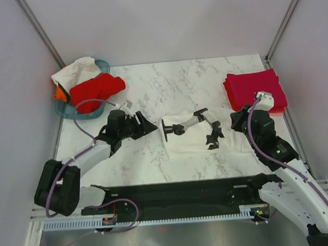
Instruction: Fold and stack the t-shirts
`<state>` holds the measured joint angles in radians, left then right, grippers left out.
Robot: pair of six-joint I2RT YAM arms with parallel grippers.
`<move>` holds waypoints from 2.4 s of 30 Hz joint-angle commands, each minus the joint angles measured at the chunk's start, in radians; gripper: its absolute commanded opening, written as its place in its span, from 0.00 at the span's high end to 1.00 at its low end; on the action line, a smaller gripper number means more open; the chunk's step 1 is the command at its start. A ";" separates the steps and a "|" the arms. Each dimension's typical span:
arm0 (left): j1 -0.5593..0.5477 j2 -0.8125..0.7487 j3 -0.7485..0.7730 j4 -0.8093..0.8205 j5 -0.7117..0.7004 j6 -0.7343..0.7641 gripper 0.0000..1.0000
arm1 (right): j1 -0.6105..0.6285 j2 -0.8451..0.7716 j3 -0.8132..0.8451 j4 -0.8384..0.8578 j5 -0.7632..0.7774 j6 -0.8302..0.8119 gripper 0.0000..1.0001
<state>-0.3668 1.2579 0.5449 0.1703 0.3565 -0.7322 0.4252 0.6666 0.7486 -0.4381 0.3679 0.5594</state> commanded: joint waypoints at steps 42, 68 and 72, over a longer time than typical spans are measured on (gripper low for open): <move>-0.090 -0.293 0.346 -0.468 -0.571 0.126 0.95 | -0.002 0.200 0.256 0.118 -0.028 0.043 1.00; -0.075 -0.359 0.022 -0.531 -0.846 -0.038 0.02 | -0.002 -0.101 -0.098 0.019 -0.015 0.080 1.00; -0.032 -0.192 0.142 -0.488 -0.849 -0.013 0.06 | 0.000 -0.093 -0.118 0.019 -0.041 0.089 1.00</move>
<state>-0.4267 0.9901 0.5716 -0.3904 -0.4248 -0.7315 0.4271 0.5732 0.6373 -0.4282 0.3447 0.6312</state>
